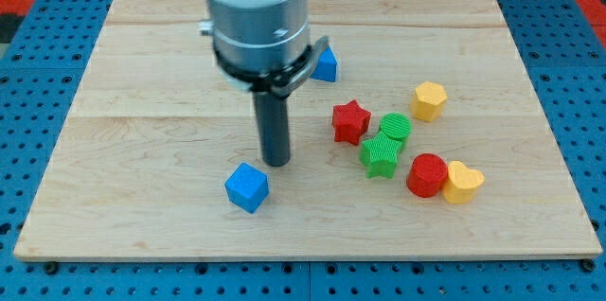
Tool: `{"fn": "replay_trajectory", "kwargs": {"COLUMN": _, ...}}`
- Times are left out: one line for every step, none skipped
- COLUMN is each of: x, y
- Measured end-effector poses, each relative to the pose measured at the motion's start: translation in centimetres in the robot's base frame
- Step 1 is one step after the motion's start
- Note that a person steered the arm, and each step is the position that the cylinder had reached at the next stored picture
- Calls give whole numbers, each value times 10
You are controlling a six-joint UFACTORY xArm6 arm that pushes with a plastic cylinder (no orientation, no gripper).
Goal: Slightly push the blue triangle towards the bottom
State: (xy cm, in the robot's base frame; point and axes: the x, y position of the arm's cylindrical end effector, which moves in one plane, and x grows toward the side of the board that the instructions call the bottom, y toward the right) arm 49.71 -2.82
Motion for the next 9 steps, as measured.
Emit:
{"fn": "replay_trajectory", "kwargs": {"x": -21, "y": -21}}
{"fn": "replay_trajectory", "kwargs": {"x": -74, "y": 25}}
{"fn": "replay_trajectory", "kwargs": {"x": -99, "y": 85}}
{"fn": "replay_trajectory", "kwargs": {"x": -138, "y": 86}}
{"fn": "replay_trajectory", "kwargs": {"x": -191, "y": 43}}
{"fn": "replay_trajectory", "kwargs": {"x": -163, "y": -2}}
{"fn": "replay_trajectory", "kwargs": {"x": -171, "y": 6}}
{"fn": "replay_trajectory", "kwargs": {"x": -185, "y": -17}}
{"fn": "replay_trajectory", "kwargs": {"x": -198, "y": -19}}
